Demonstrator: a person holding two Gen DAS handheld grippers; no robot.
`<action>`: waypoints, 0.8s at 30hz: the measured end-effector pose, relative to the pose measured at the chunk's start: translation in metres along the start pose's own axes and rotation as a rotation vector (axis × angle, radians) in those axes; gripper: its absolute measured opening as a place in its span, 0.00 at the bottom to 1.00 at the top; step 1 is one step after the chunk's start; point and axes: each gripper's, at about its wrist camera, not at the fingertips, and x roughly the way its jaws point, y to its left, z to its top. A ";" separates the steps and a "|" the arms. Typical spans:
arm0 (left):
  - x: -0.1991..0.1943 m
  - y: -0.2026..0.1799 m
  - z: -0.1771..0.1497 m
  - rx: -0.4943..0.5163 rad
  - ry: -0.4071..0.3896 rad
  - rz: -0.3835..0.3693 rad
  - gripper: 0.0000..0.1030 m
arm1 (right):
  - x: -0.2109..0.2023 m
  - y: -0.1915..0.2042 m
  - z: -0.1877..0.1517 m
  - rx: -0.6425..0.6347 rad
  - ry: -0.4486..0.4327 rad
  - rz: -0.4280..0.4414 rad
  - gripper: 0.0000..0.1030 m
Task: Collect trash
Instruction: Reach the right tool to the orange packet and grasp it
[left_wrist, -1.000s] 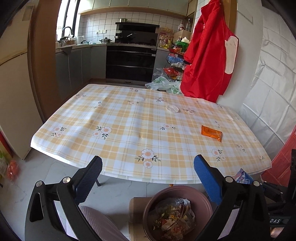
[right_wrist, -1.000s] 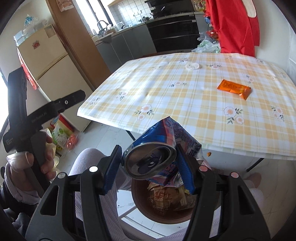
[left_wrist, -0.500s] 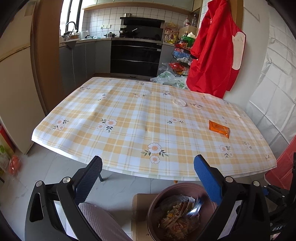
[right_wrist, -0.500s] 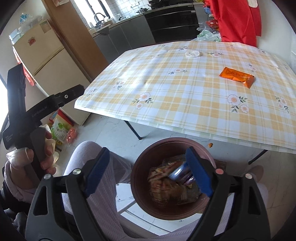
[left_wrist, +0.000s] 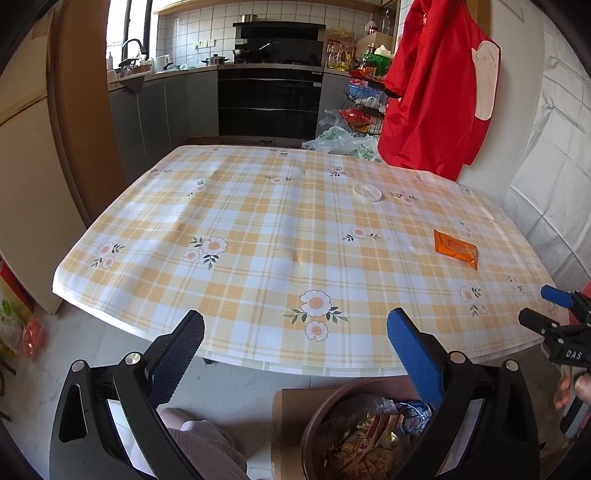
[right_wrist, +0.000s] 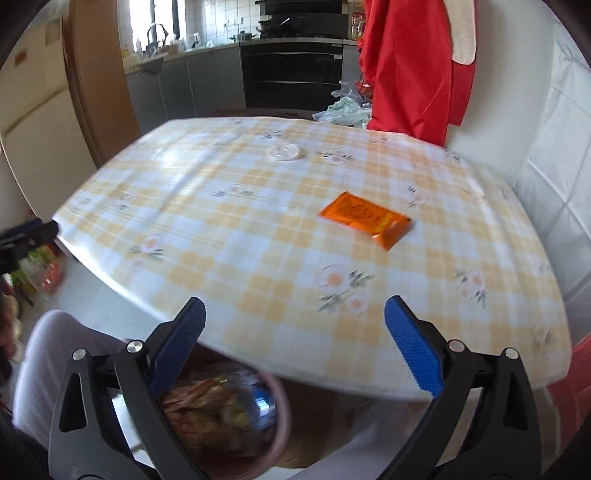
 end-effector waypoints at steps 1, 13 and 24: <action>0.006 -0.002 0.004 0.008 0.001 0.001 0.94 | 0.010 -0.008 0.005 -0.019 0.012 -0.011 0.93; 0.088 -0.039 0.060 0.076 0.023 -0.021 0.94 | 0.170 -0.077 0.059 -0.216 0.222 -0.063 0.65; 0.149 -0.068 0.089 0.114 0.055 -0.085 0.94 | 0.187 -0.081 0.085 -0.211 0.192 0.072 0.18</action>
